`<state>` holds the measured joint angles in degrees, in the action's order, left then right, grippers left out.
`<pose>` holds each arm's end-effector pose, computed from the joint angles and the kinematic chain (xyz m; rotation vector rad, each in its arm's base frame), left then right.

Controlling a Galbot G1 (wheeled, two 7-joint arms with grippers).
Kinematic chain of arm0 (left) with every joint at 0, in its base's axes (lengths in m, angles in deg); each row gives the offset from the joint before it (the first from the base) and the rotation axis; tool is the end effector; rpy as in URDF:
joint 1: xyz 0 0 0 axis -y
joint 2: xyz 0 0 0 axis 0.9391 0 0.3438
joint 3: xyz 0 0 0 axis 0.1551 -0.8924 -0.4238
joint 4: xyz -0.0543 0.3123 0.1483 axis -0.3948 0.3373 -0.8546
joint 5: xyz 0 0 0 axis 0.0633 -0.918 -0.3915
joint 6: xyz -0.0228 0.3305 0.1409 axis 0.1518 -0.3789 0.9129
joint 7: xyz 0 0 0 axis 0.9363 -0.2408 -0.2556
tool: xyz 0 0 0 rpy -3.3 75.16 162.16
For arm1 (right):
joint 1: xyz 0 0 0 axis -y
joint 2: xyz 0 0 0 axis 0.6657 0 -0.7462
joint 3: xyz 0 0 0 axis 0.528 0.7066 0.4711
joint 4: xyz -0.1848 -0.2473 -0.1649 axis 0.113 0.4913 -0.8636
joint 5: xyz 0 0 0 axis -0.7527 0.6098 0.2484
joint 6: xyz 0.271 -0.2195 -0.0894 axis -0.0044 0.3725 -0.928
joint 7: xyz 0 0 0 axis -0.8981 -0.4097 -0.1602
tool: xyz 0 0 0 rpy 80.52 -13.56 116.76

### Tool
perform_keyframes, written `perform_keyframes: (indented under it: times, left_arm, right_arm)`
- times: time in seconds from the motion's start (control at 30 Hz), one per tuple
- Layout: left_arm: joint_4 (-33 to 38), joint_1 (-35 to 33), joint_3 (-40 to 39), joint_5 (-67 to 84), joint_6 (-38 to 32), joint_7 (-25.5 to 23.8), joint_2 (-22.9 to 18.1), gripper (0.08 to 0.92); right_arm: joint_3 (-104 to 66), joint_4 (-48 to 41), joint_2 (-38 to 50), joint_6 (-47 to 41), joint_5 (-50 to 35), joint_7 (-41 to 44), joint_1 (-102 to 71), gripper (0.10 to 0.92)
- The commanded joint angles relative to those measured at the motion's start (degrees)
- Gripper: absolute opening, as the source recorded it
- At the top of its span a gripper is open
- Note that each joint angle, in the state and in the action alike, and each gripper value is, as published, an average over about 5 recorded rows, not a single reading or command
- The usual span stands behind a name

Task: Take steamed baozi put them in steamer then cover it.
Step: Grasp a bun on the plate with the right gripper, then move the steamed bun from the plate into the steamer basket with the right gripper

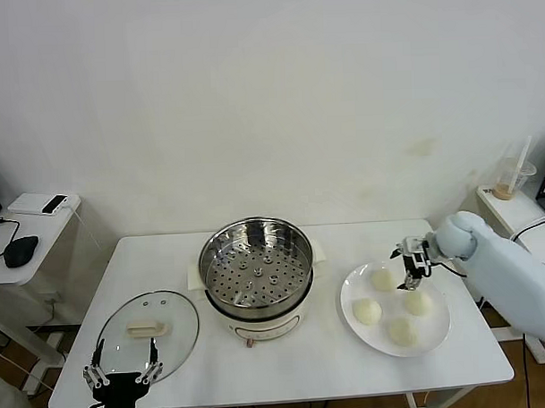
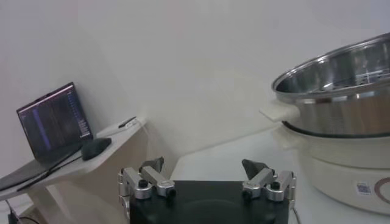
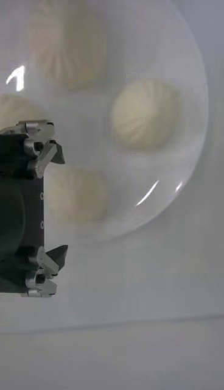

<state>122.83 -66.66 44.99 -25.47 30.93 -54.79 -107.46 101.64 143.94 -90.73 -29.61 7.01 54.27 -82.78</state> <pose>0.1053 0.0365 -0.2872 0.3420 -2.8462 -0.5720 0.5358 -0.1716 -0.2272 1.1782 -1.5342 1.3979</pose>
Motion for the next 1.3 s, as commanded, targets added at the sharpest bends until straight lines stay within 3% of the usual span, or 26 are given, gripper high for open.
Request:
perform_keyframes:
  times: [0.03, 0.37, 0.73, 1.3]
  left_arm:
    - [-0.20, 0.12, 0.36, -0.32, 0.10, 0.06, -0.12, 0.823]
    - [0.07, -0.27, 0.82, -0.62, -0.03, 0.31, -0.37, 0.823]
    - [-0.10, 0.20, 0.62, -1.22, -0.02, 0.52, -0.11, 0.823]
    - [-0.08, 0.46, 0.29, -1.15, 0.06, 0.70, 0.29, 0.823]
  right_arm:
    - [7.40, -6.46, -4.16, -0.24, 1.25, 2.20, 5.08, 0.823]
    - [6.11, -8.55, -6.07, -1.11, 1.57, 0.01, 4.08, 0.808]
    - [7.20, -9.08, -6.59, -1.27, 1.26, 0.00, 4.09, 0.644]
    - [11.67, -1.49, -1.20, -0.99, -6.70, 2.60, 12.62, 0.636]
